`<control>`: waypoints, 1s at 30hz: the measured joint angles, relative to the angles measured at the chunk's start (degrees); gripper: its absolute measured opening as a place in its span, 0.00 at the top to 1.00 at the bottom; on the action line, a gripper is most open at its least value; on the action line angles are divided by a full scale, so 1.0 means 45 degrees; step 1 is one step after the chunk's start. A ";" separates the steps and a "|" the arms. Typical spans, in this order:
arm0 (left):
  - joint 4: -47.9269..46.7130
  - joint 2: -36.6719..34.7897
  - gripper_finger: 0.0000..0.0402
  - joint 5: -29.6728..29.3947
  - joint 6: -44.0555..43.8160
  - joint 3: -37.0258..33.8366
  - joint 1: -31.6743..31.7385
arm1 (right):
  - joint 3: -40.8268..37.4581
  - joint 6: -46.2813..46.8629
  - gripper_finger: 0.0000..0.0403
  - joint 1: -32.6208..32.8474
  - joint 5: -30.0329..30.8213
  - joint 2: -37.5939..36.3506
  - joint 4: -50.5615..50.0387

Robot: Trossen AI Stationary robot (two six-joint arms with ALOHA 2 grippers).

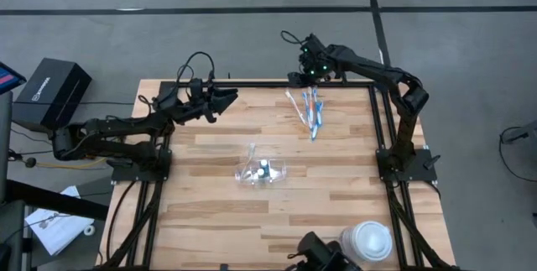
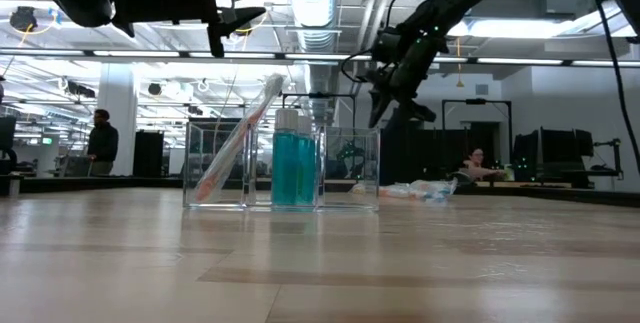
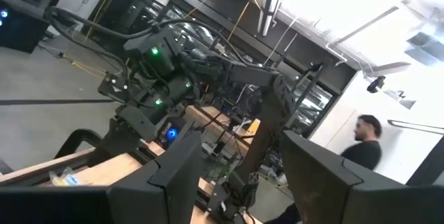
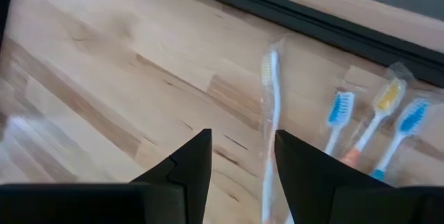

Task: Pick & Place toothbrushing station
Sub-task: Put the left orange toothbrush into the transparent organizer

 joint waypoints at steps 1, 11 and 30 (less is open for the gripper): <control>0.0000 0.0000 0.53 0.0024 0.0000 0.0000 0.0017 | 0.0000 0.0061 0.63 0.0004 0.0003 0.0000 -0.0006; -0.0018 0.0000 0.53 0.0011 -0.0107 0.0000 0.0043 | 0.0028 0.0699 0.68 0.0487 -0.0585 0.0626 -0.1067; -0.0196 0.0000 0.53 -0.0047 -0.0102 0.0000 0.0048 | 0.0015 0.1557 0.64 0.1022 0.0063 0.0636 -0.1352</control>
